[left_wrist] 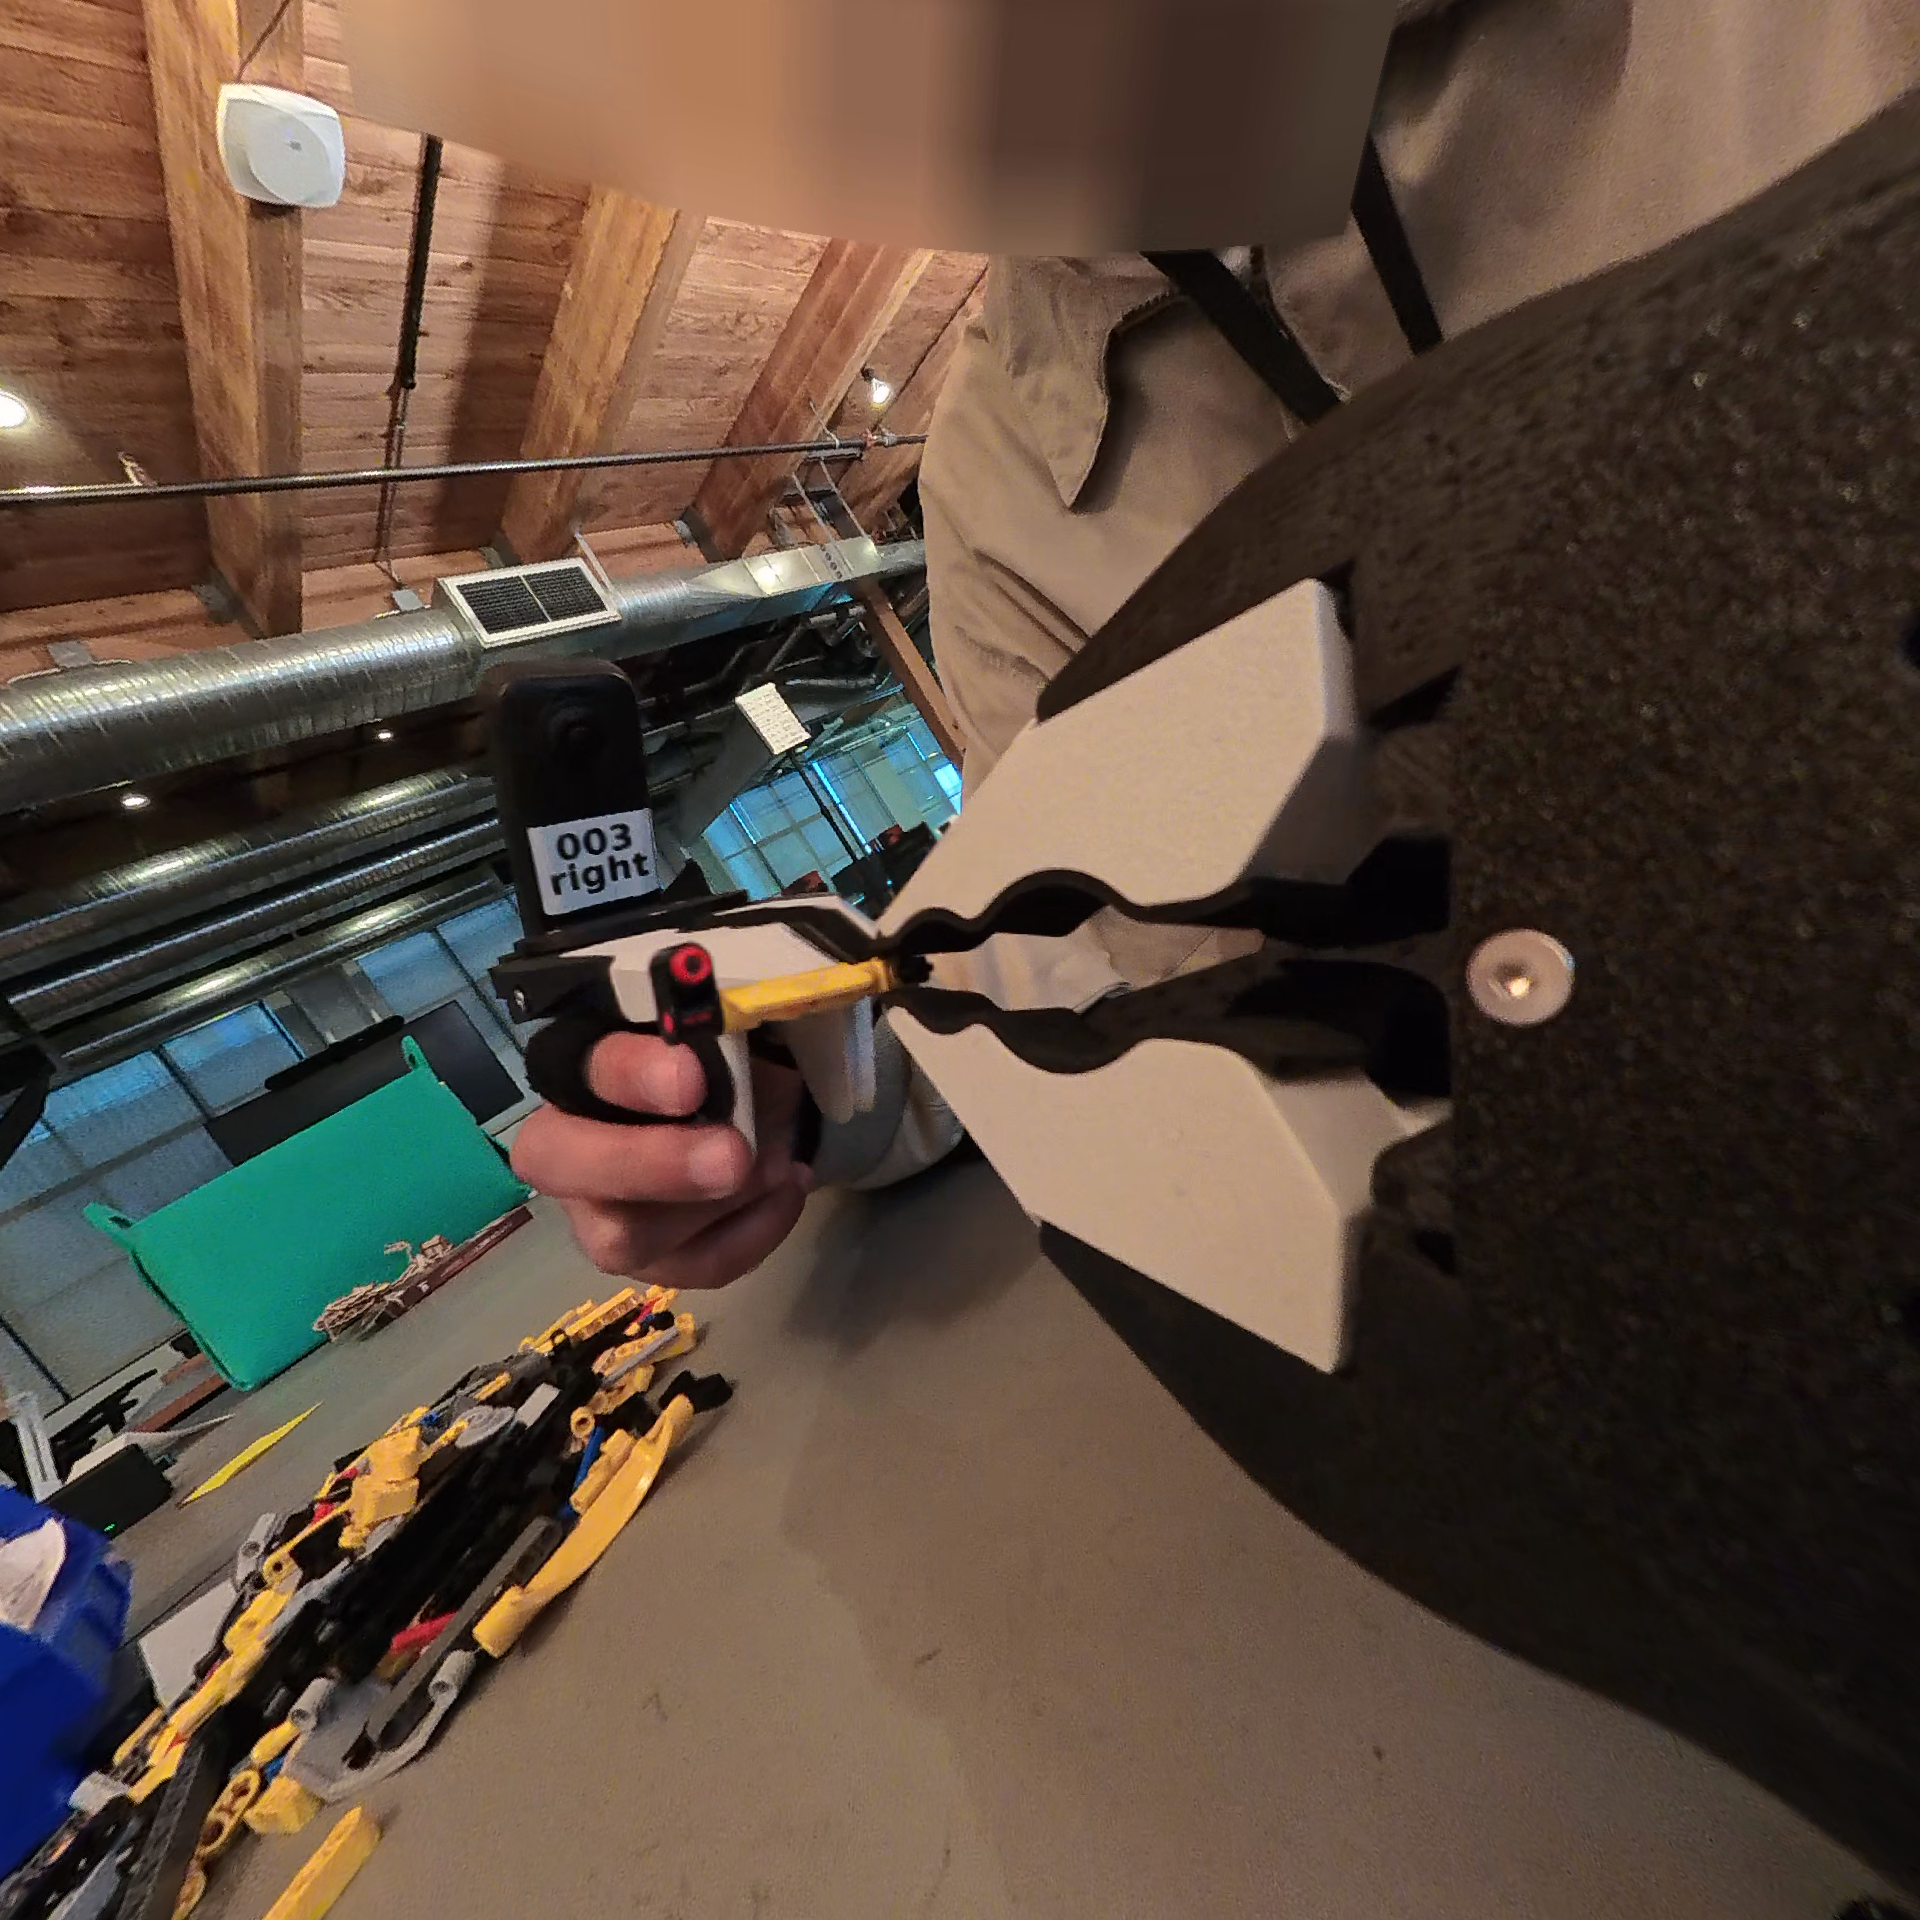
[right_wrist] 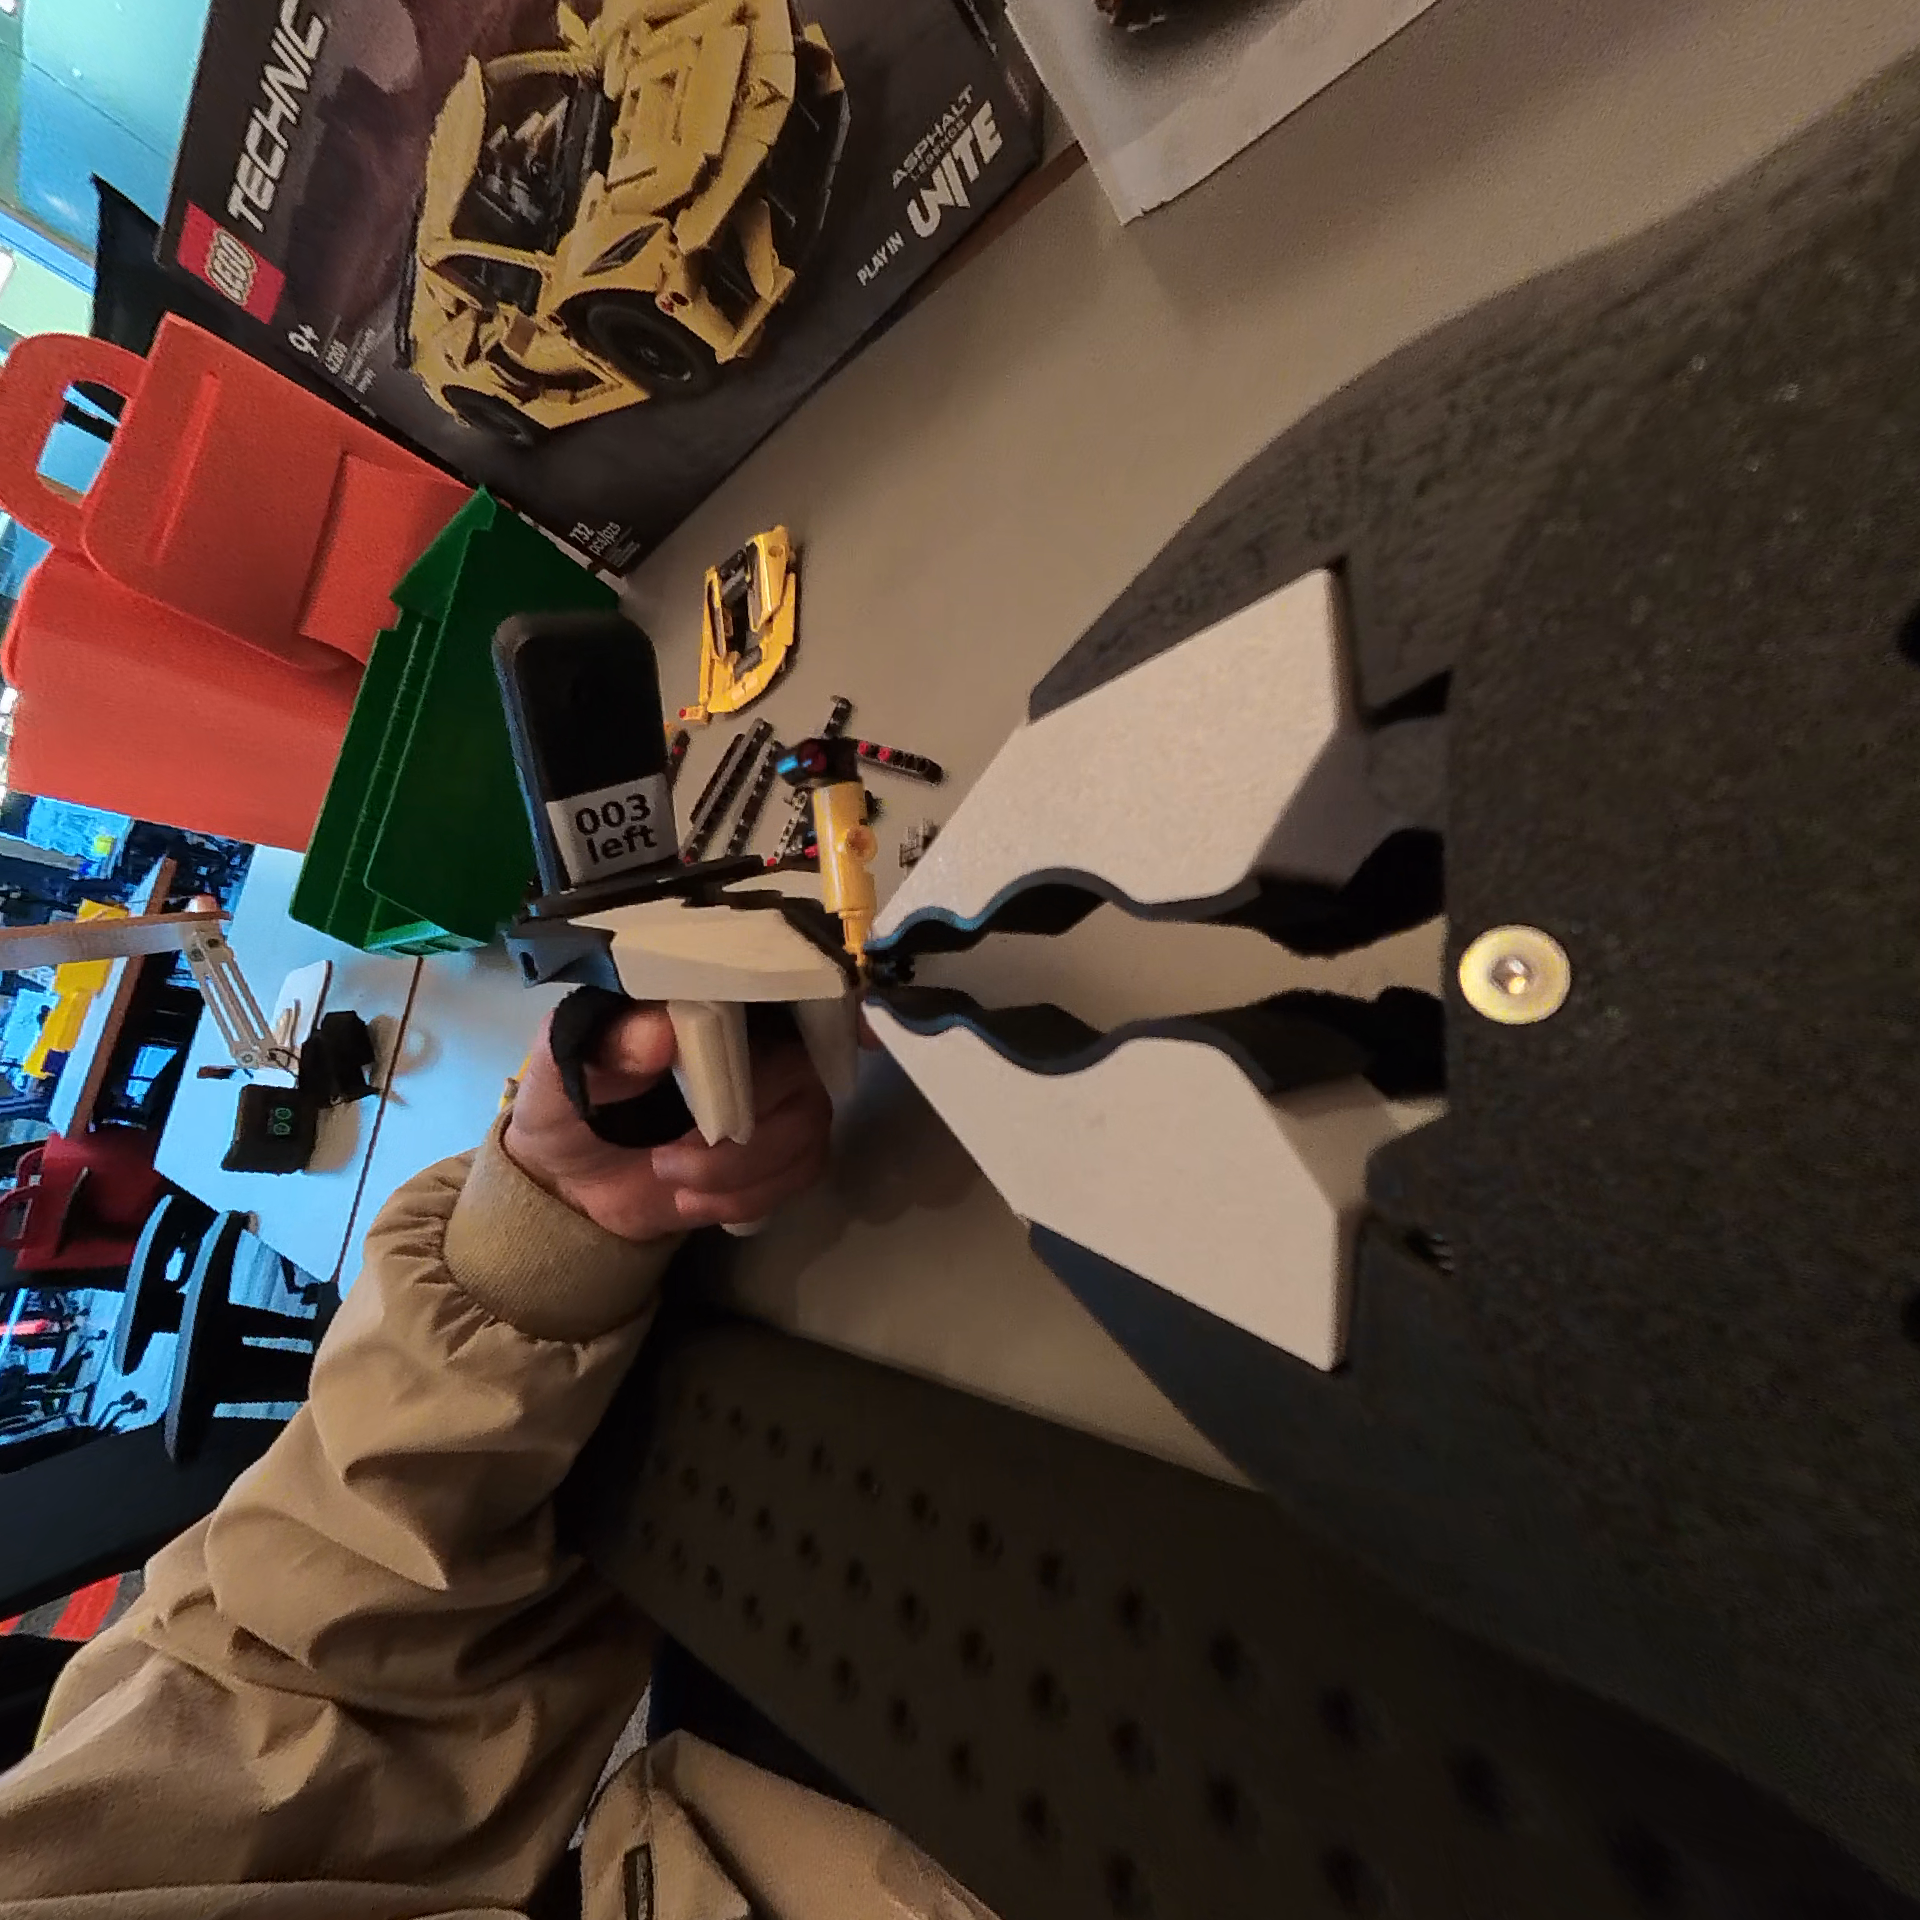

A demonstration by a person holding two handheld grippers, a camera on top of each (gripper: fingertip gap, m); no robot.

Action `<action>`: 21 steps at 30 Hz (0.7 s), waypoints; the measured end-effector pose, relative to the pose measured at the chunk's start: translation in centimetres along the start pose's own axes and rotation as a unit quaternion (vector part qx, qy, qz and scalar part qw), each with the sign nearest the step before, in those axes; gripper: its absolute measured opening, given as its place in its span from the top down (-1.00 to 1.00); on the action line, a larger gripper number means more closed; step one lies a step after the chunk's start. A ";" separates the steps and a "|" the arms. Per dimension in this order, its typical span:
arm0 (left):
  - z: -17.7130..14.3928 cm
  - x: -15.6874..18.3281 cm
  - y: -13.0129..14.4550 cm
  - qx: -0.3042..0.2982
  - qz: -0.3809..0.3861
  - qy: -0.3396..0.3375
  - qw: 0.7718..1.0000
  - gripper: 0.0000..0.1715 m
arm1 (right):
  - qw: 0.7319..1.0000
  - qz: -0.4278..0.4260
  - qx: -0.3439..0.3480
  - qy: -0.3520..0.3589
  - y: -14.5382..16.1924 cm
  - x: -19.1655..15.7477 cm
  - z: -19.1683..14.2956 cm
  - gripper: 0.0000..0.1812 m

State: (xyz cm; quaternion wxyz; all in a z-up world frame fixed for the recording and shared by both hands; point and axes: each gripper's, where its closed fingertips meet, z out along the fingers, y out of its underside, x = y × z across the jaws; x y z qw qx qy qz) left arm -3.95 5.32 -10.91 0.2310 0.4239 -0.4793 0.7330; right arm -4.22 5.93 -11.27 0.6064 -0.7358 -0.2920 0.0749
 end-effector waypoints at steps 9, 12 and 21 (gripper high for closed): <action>0.0 0.5 0.0 -0.005 0.033 -0.006 0.999 0.94 | 0.998 -0.056 -0.002 0.017 -0.3 -0.1 -0.1 0.96; -0.1 0.5 0.1 -0.019 0.071 -0.029 0.997 0.94 | 0.999 -0.048 0.000 0.004 -0.3 -0.1 0.0 0.96; -7.5 0.9 -6.2 0.130 0.093 -0.068 0.985 0.95 | 0.992 -0.001 0.056 0.117 -1.1 5.0 -7.5 0.96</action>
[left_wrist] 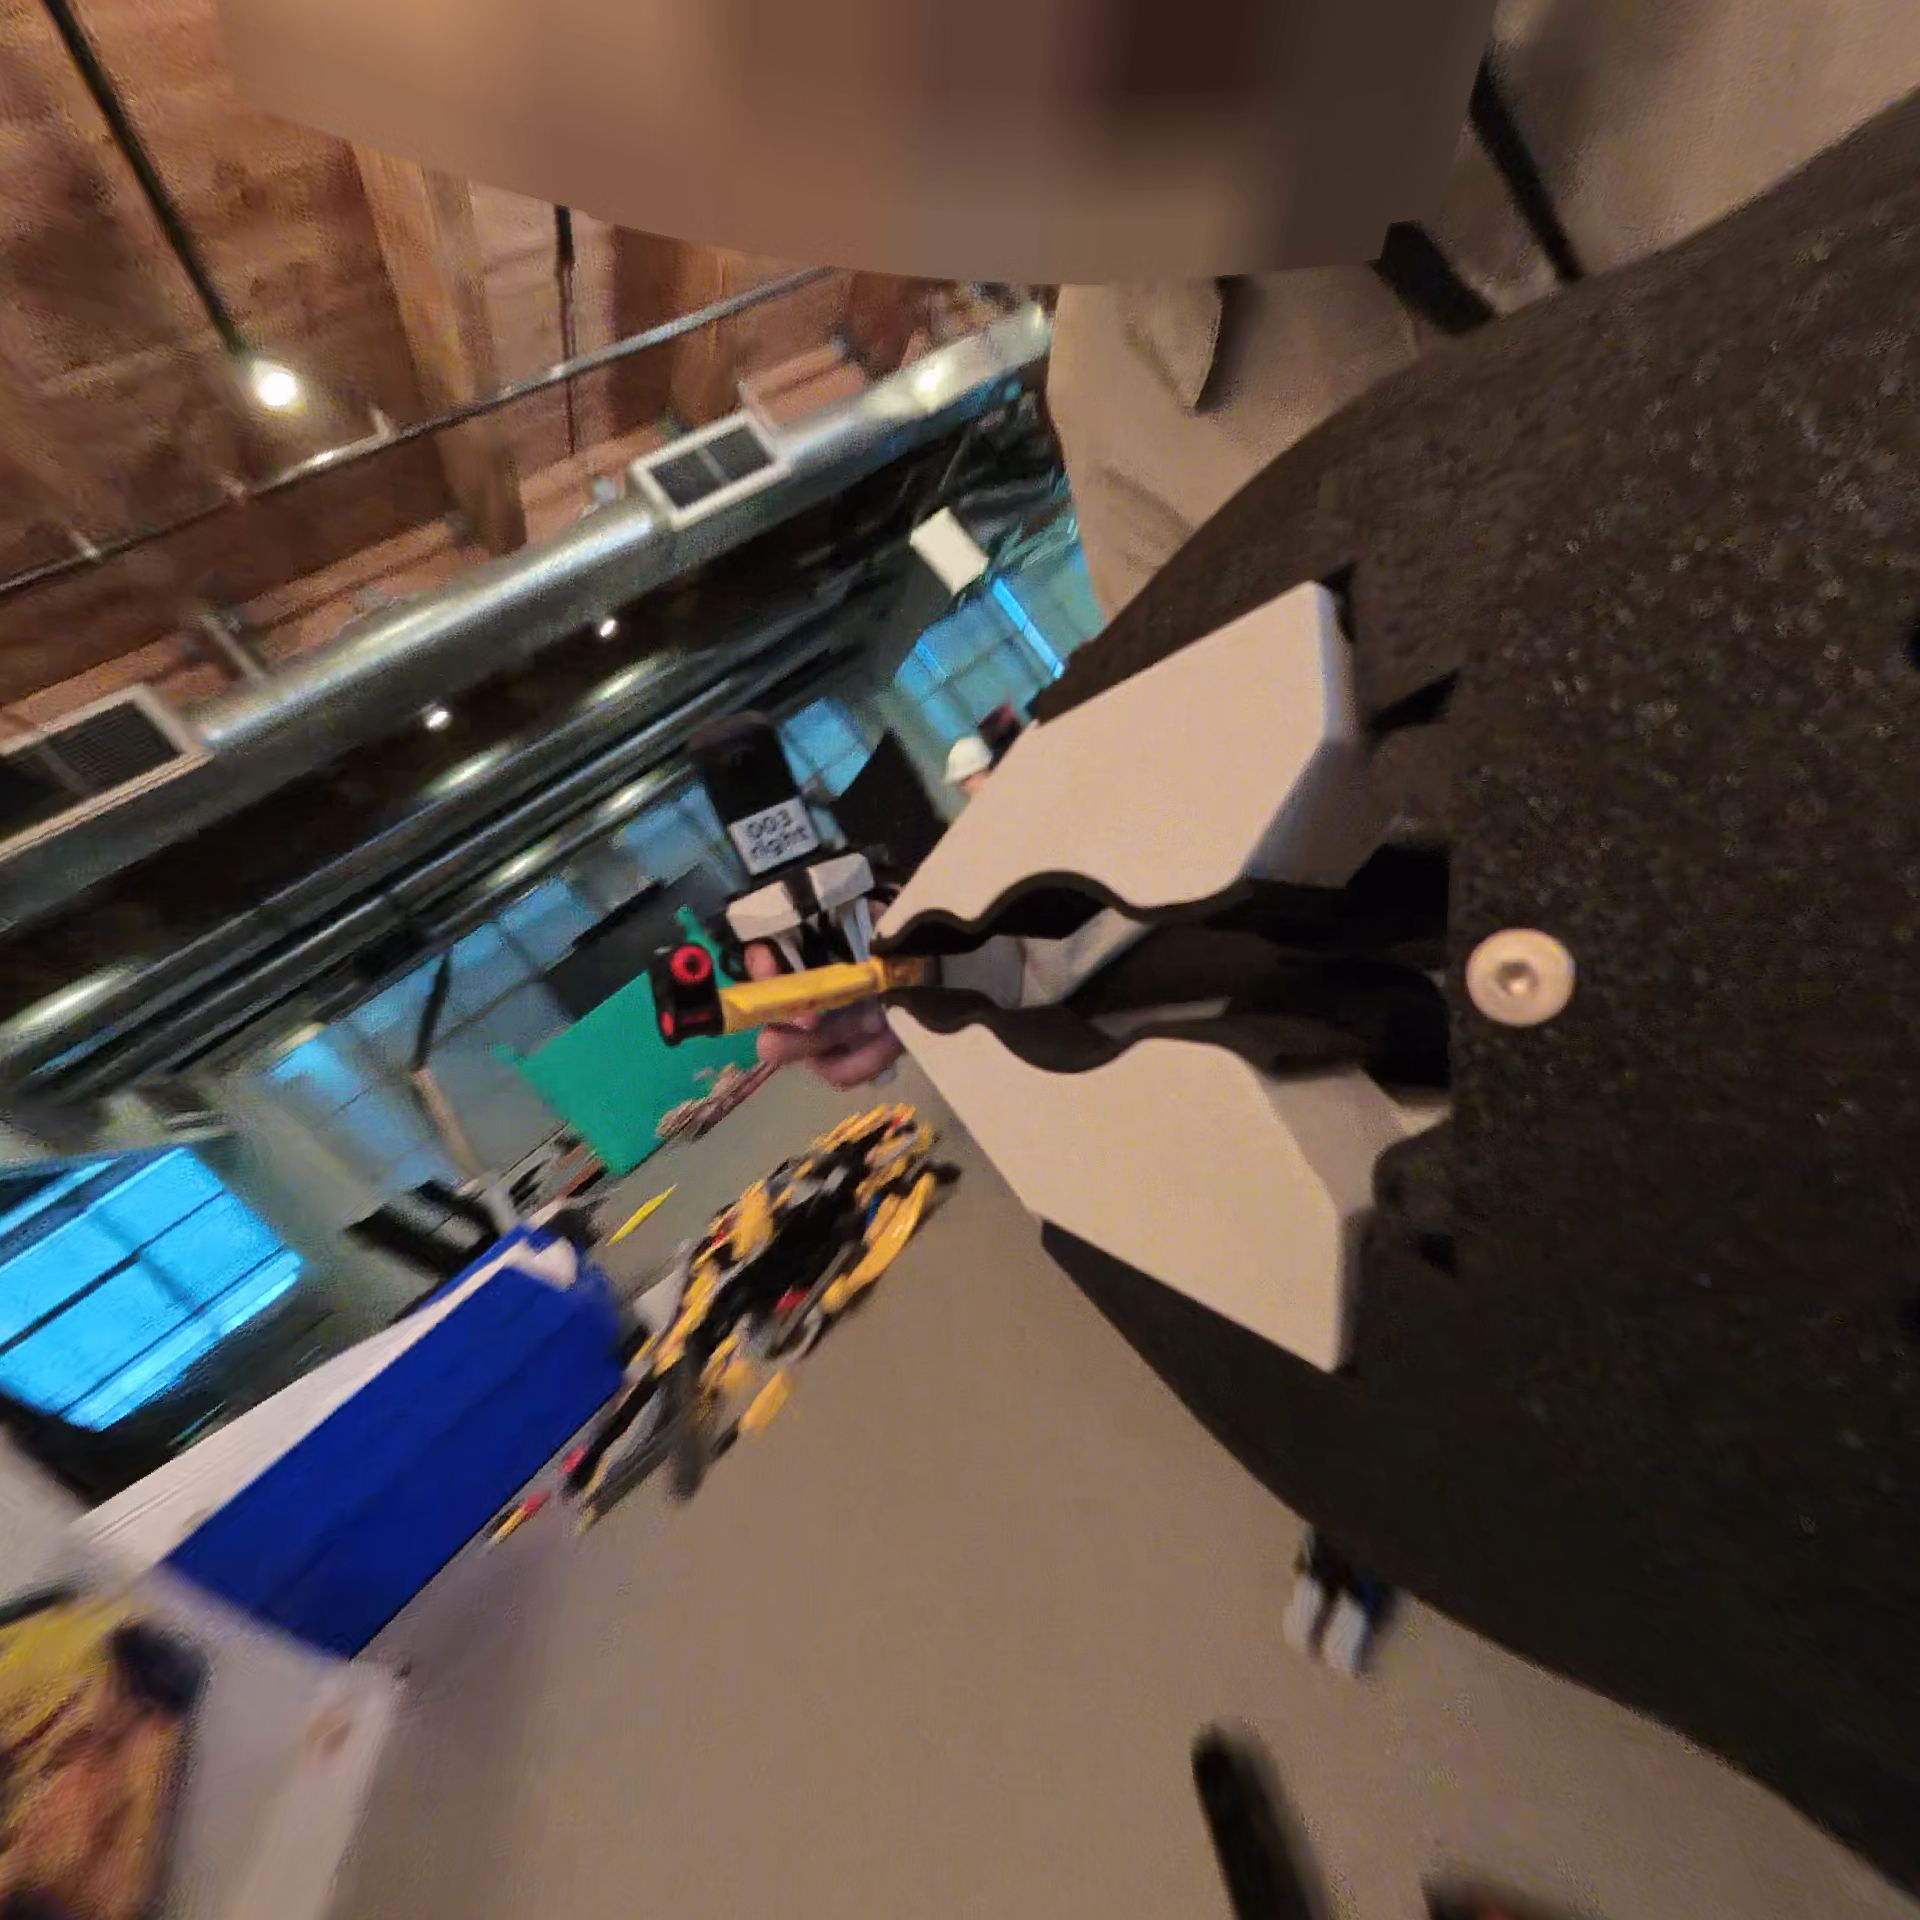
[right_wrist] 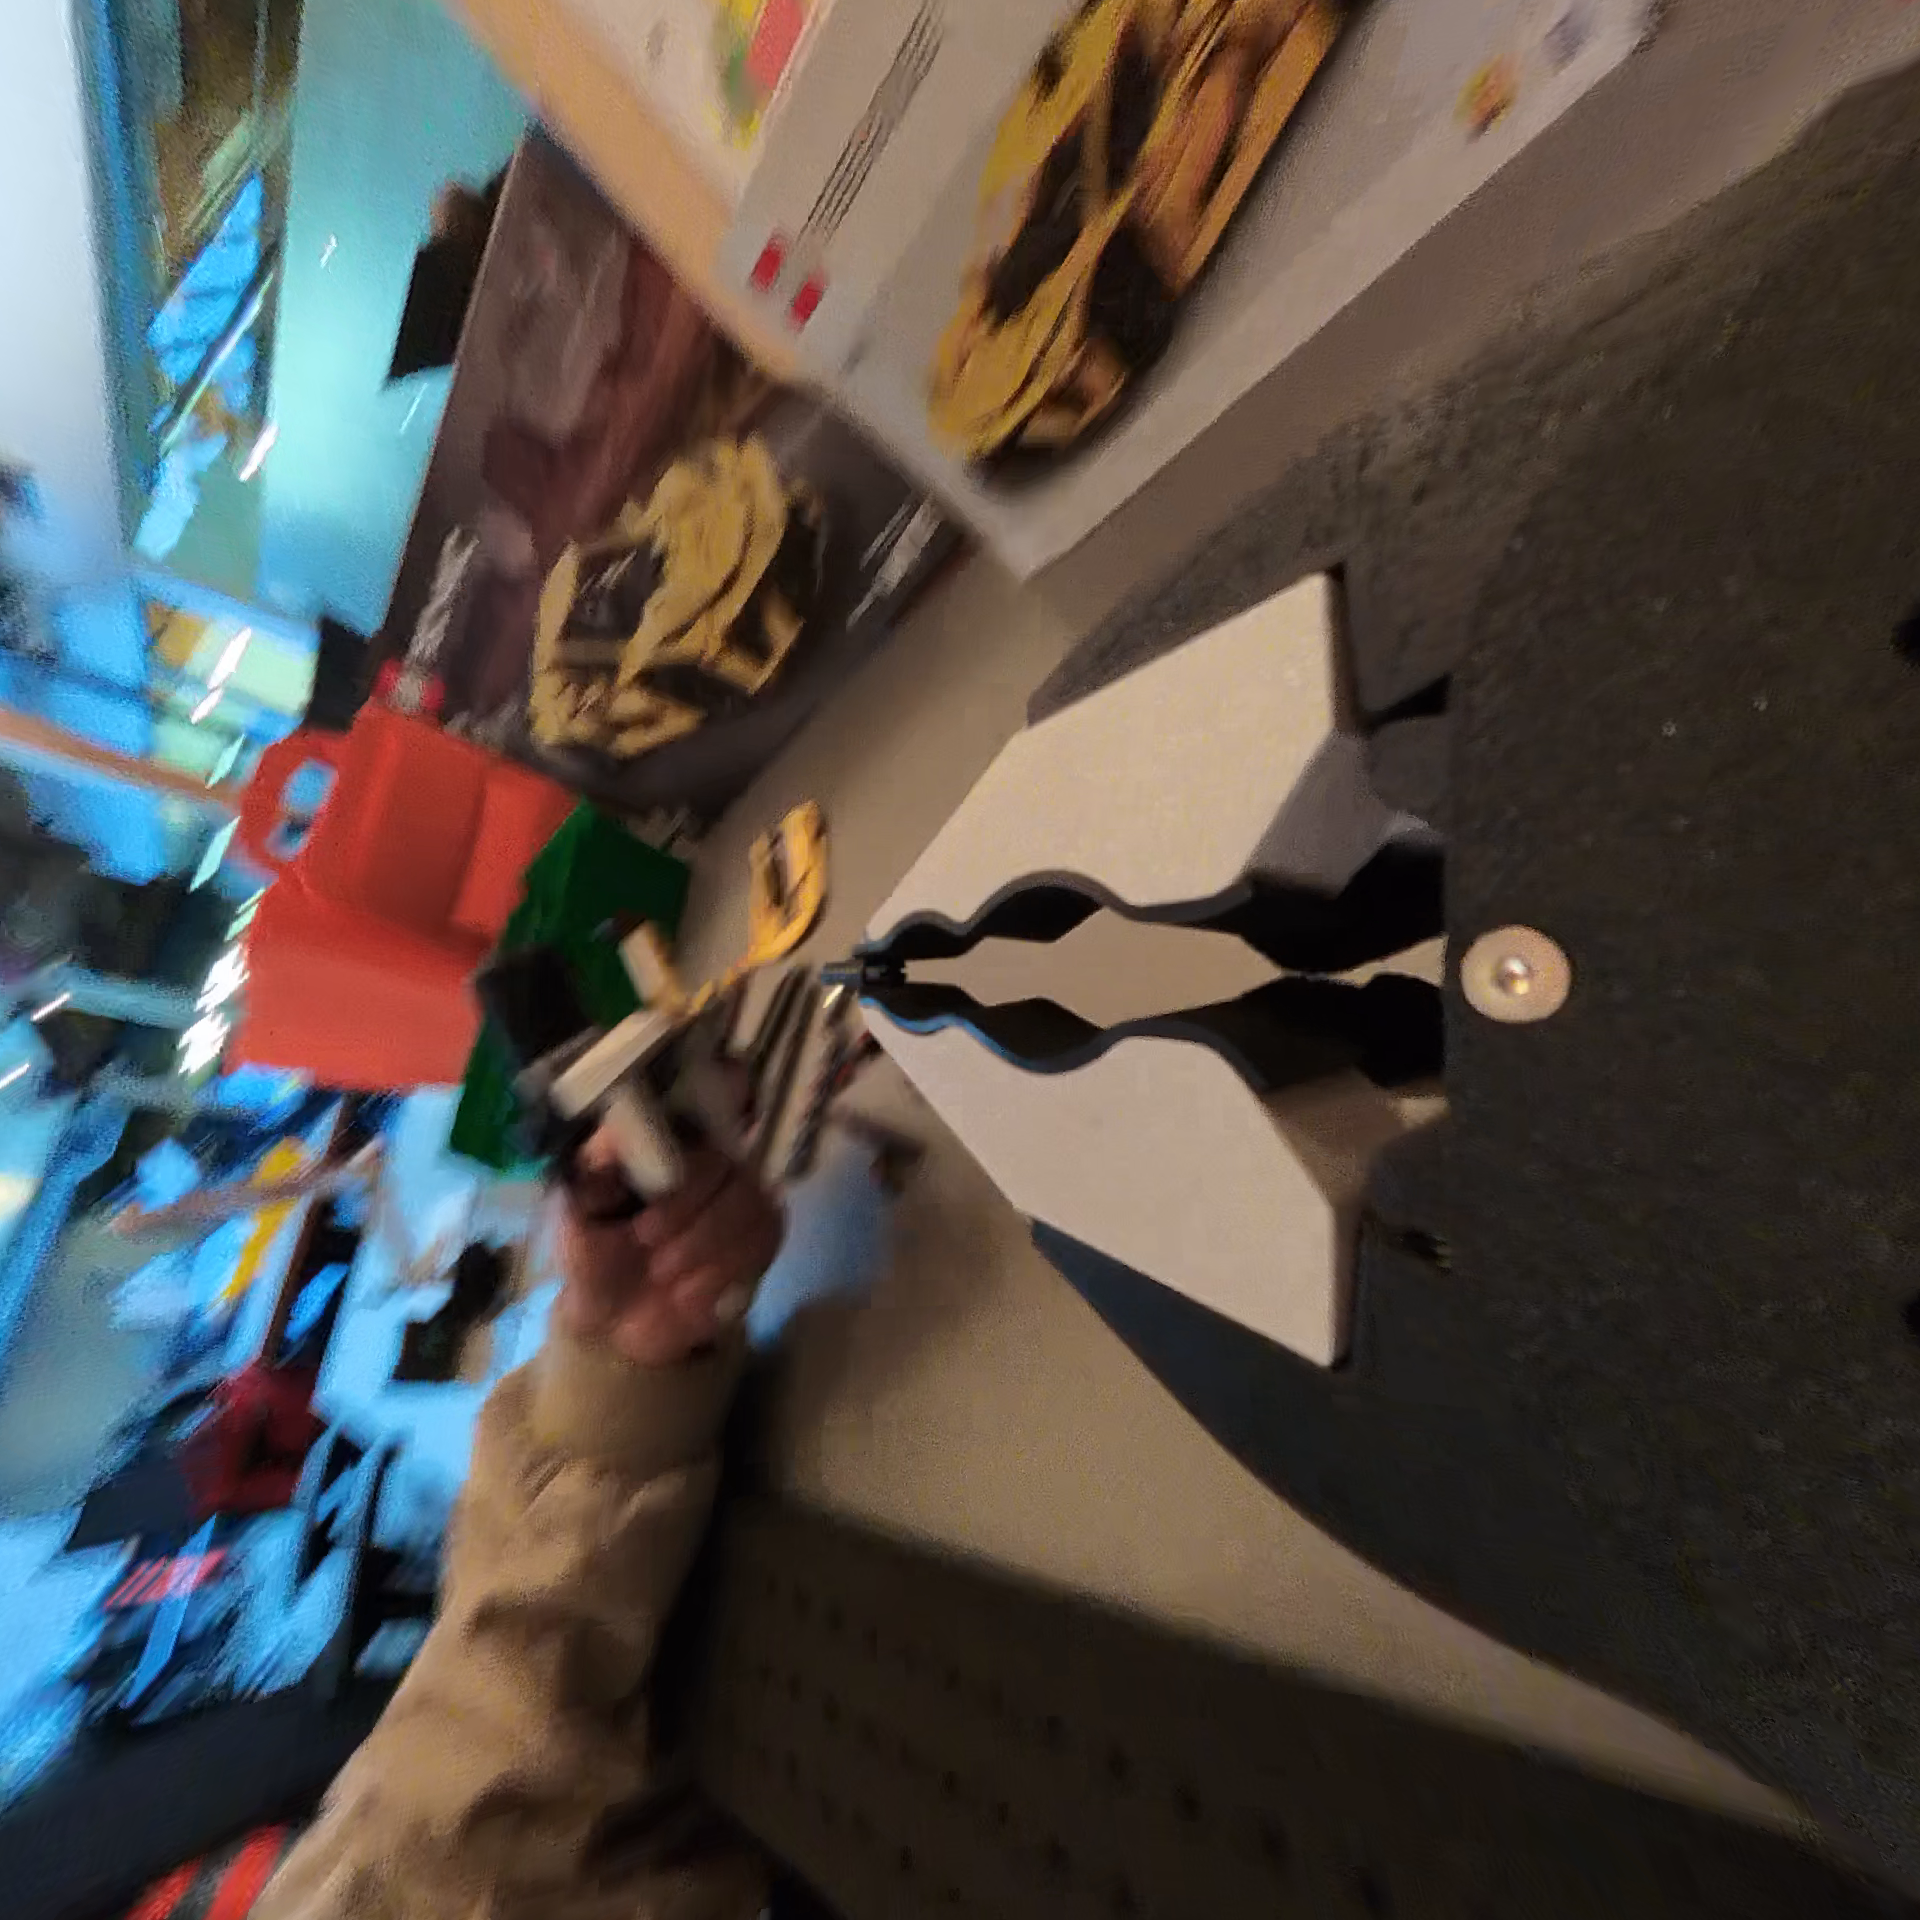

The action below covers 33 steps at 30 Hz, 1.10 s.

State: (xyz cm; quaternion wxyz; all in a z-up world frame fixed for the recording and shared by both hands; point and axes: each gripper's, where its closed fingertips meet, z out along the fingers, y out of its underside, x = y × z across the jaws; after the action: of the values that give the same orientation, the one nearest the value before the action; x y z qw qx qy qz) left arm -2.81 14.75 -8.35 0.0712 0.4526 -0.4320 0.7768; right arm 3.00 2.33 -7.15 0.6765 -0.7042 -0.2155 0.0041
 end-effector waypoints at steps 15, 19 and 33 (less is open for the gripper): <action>3.0 -2.6 4.8 -0.120 0.154 -0.125 0.973 0.93 | 0.872 0.180 -0.263 0.371 12.6 12.0 -11.3 0.79; 3.3 -2.4 4.8 -0.124 0.209 -0.140 0.960 0.93 | 0.921 0.175 -0.187 0.295 7.8 9.5 -5.2 0.69; 5.0 0.5 8.2 -0.178 0.242 -0.049 0.953 0.93 | 0.933 0.330 -0.028 -0.137 0.8 -5.3 8.1 0.91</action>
State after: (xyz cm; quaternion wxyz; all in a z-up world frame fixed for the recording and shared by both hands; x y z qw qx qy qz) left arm -3.98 5.86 -11.88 -0.0611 0.3518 -0.6626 0.6584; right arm -3.95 8.36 -10.14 0.5811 -0.7467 -0.0614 0.3178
